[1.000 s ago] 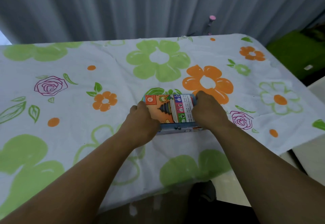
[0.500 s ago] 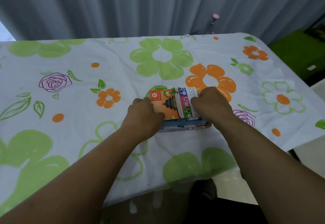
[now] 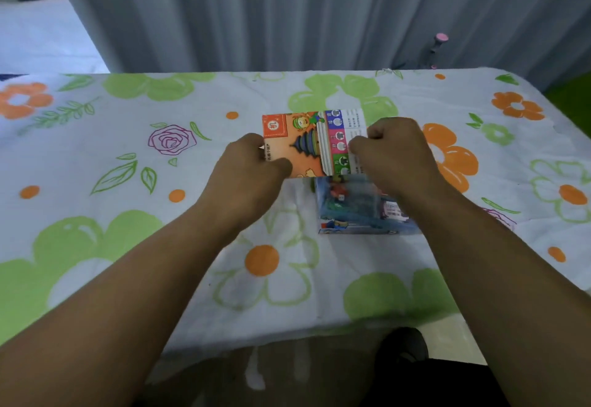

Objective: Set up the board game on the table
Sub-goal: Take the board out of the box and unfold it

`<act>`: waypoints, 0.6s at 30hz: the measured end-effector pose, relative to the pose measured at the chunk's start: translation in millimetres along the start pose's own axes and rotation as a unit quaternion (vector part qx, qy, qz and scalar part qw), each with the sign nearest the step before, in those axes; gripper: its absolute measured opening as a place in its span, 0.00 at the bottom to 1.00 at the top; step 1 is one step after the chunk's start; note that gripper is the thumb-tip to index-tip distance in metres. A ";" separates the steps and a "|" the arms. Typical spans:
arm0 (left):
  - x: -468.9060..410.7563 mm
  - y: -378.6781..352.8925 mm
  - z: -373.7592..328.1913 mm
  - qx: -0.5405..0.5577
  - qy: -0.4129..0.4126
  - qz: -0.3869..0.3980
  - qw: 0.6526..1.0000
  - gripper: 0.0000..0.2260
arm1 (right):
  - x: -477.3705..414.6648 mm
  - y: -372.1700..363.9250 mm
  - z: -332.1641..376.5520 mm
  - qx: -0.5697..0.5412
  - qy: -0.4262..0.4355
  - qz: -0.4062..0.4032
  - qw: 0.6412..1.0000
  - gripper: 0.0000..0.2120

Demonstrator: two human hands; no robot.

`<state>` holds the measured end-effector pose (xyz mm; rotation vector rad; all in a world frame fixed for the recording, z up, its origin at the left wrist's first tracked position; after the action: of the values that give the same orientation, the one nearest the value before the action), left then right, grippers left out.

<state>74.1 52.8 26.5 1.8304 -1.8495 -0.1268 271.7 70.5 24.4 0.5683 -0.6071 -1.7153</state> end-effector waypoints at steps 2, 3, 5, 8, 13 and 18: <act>4.4 18.8 6.5 0.005 0.012 -0.013 1.000 0.16 | 2.1 -15.6 14.0 0.012 0.015 0.027 0.999 0.11; 6.4 27.6 11.2 0.004 0.019 -0.019 1.000 0.17 | 3.7 -24.3 19.7 0.022 0.022 0.043 0.999 0.09; 10.1 41.7 21.3 -0.002 0.033 -0.024 0.999 0.17 | 7.6 -40.3 28.6 0.047 0.032 0.078 0.995 0.09; 13.2 58.3 37.7 -0.022 0.043 -0.026 0.998 0.15 | 17.2 -60.3 42.6 0.080 0.038 0.122 0.989 0.09; 12.5 81.1 57.6 -0.118 0.021 -0.057 0.991 0.14 | 29.7 -80.7 63.5 0.084 0.055 0.148 0.984 0.07; 16.4 100.2 61.7 -0.065 0.016 -0.080 0.995 0.07 | 32.2 -82.9 73.9 -0.021 0.039 0.084 0.996 0.10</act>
<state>-41.6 26.8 21.0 1.8756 -1.6323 -0.2687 156.3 62.5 22.9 0.5362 -0.5465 -1.5382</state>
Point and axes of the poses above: each hand's wrist, its own x-axis away from the middle knuckle, its own y-axis out of the back of the hand, z = x × y, the point moved 2 cm from there along -x, towards the middle knuckle, and after that the axes turned 6 degrees about y, right-handed, at the moved point
